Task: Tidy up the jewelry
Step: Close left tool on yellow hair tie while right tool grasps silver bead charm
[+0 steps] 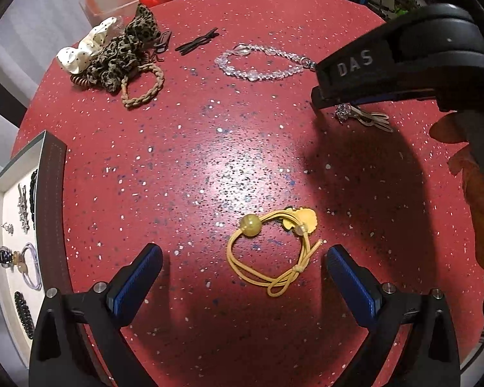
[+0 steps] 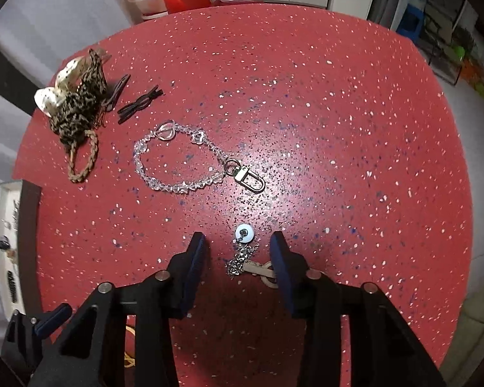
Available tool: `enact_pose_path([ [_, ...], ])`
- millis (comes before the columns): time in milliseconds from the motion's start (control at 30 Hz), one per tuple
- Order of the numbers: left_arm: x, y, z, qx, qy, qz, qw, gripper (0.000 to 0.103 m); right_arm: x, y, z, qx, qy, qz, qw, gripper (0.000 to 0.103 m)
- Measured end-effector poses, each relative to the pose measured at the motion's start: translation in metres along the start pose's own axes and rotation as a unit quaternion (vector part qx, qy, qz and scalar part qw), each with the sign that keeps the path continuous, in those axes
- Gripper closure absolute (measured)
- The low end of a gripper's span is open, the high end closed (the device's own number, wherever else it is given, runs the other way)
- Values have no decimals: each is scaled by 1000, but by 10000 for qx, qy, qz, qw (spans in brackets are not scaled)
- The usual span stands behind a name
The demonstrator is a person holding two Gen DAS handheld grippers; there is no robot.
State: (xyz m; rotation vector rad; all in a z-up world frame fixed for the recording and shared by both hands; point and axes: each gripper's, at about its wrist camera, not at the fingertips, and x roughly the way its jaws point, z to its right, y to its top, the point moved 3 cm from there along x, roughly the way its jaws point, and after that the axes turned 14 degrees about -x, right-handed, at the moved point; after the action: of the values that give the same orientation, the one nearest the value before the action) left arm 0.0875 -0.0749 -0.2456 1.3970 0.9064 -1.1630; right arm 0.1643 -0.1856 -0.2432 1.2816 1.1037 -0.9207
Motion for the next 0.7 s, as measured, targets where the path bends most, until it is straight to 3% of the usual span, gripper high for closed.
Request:
enact_pose_path([
  [67, 3, -2, 4, 74, 85, -42, 9999, 16, 1, 1, -3, -65, -63, -9, 10000, 71],
  [133, 1, -1, 9, 72, 60, -13, 10000, 19, 2, 1, -6, -119, -85, -6, 9999, 78],
  [233, -1, -4, 19, 131, -105, -53, 9998, 33, 2, 2, -9, -156, -200, -18, 9997, 89],
  [300, -6, -5, 24, 237, -138, 19, 9996, 51, 1, 1, -7, -54, -101, -5, 9999, 93],
  [367, -9, -5, 30, 339, -166, 19, 9993, 78, 0, -1, -4, 37, 15, 4, 10000, 93],
  [433, -10, -5, 32, 374, -216, -31, 9991, 97, -2, -4, 1, 164, 228, 62, 9996, 94],
  [700, -29, 2, 19, 37, -701, -91, 9975, 97, -27, -21, 18, 626, 882, 366, 9935, 94],
])
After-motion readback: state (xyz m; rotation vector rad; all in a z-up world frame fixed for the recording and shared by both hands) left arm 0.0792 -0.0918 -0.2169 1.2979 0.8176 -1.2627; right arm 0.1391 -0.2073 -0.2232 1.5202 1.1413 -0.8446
